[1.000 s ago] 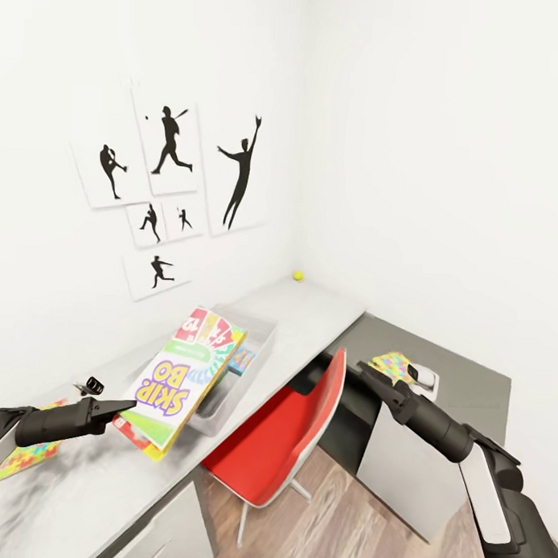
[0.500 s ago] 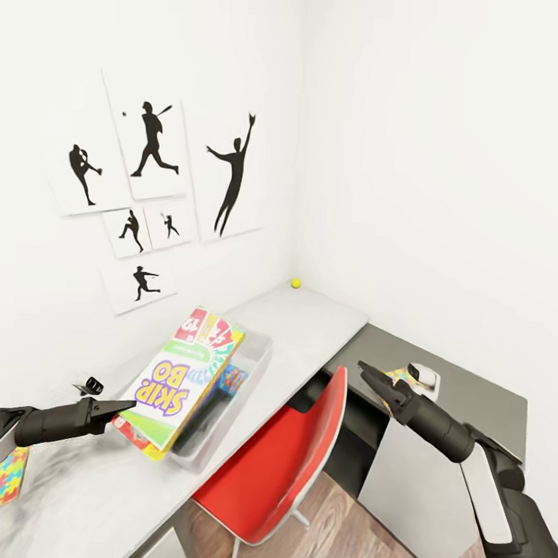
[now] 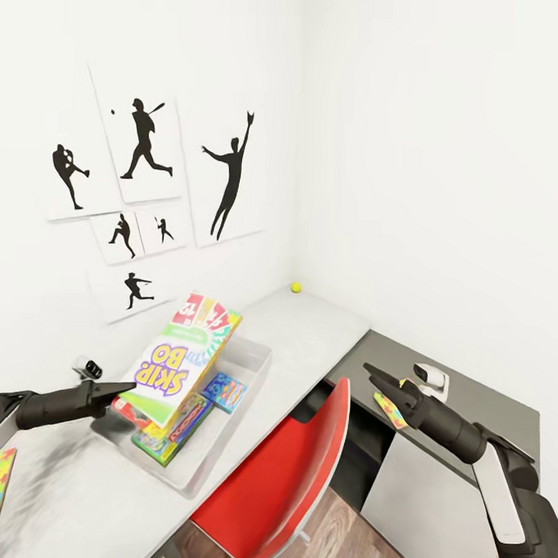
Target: Put all the toys in the child's room - the three board games (two on the bed and one on the table), the two jigsaw puzzles on the table, and the tennis ball on the table - inside the toy box on the table in the child's room.
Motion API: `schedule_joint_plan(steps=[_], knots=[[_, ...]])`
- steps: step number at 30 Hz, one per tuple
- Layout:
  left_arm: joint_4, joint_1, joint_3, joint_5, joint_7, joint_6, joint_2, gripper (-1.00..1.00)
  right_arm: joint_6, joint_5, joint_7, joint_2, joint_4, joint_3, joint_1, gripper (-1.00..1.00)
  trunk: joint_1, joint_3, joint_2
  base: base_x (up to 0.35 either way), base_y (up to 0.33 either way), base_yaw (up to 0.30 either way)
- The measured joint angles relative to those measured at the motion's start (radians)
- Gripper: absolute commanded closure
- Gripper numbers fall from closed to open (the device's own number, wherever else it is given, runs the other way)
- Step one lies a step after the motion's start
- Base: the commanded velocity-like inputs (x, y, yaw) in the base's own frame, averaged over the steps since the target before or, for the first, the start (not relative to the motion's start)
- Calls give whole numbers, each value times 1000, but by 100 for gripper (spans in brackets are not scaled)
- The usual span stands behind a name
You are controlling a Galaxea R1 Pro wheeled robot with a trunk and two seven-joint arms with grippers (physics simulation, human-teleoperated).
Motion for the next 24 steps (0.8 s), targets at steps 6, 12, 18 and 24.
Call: schedule_joint_plan(steps=[6,12,18,24], knots=[[4,-44,2,-30,209,68,-8,100,0,1,-1,-1,2,0,0,-100,0,0,0,2,0,0],[8,-71,2,-31,349,82,-34,100,0,1,-2,0,4,0,-1,-100,0,0,0,0,0,0],[46,-97,2,-32,443,85,-49,100,-8,3,-2,0,4,0,-1,-100,0,0,0,0,0,0],[77,-100,-3,-43,488,76,-51,100,-9,2,-1,-1,5,-1,-1,-100,0,0,0,0,0,0]])
